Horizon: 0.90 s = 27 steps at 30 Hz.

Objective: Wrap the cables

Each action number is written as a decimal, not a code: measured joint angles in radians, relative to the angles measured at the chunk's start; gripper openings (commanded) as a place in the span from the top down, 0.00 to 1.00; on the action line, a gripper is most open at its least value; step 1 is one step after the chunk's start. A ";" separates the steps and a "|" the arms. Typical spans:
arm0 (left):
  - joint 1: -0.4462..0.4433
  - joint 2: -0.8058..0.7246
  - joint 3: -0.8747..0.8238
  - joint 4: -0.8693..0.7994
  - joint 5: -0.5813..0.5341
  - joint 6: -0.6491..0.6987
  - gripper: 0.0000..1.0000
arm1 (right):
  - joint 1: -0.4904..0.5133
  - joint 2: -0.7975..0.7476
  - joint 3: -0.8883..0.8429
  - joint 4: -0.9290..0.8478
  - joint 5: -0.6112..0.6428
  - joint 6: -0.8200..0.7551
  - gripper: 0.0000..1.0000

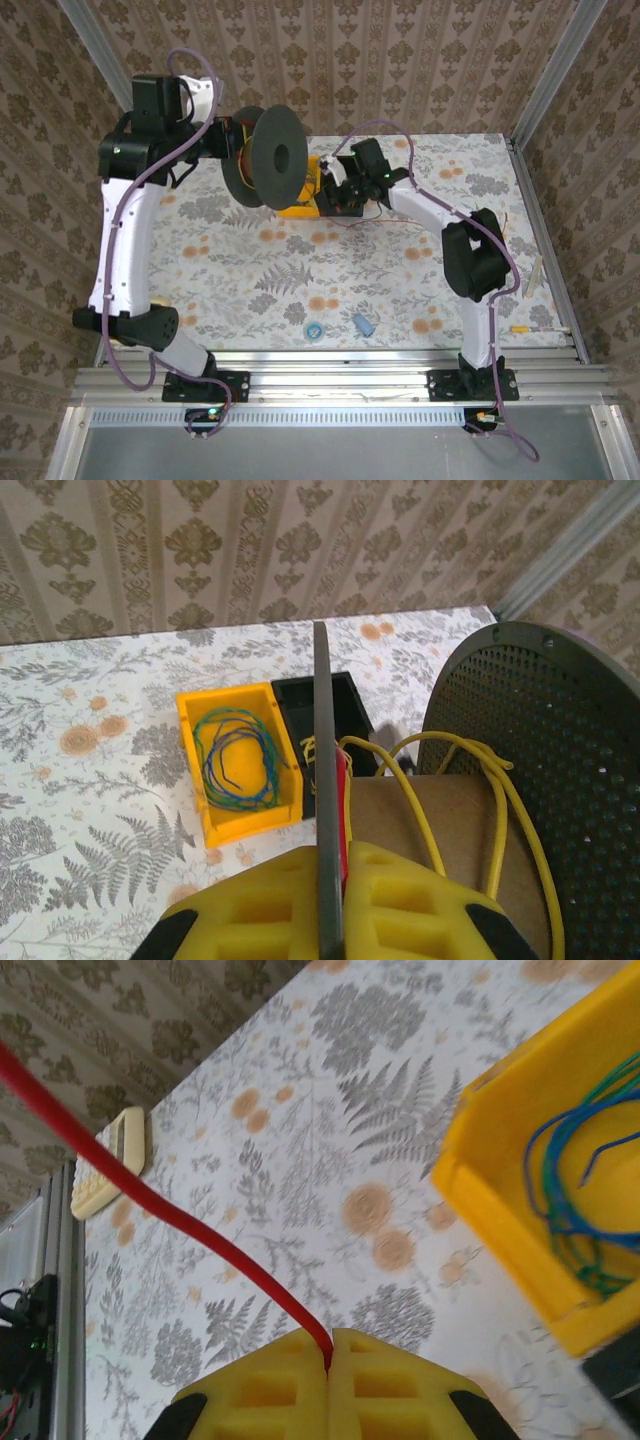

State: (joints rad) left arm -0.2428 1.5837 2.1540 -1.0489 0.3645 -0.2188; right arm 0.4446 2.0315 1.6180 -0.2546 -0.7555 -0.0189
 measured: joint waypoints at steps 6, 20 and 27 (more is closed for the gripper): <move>0.003 0.031 0.000 0.068 -0.048 -0.049 1.00 | 0.050 -0.080 -0.089 0.049 0.048 0.052 1.00; 0.003 0.039 -0.058 0.235 -0.169 -0.111 1.00 | 0.066 -0.204 -0.169 0.146 -0.008 0.166 0.76; 0.004 0.046 -0.057 0.272 -0.190 -0.123 1.00 | 0.076 -0.206 -0.251 0.242 -0.086 0.243 0.73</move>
State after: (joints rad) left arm -0.2386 1.6295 2.0968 -0.7765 0.1741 -0.3416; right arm 0.5205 1.8259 1.3666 -0.0128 -0.8417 0.2237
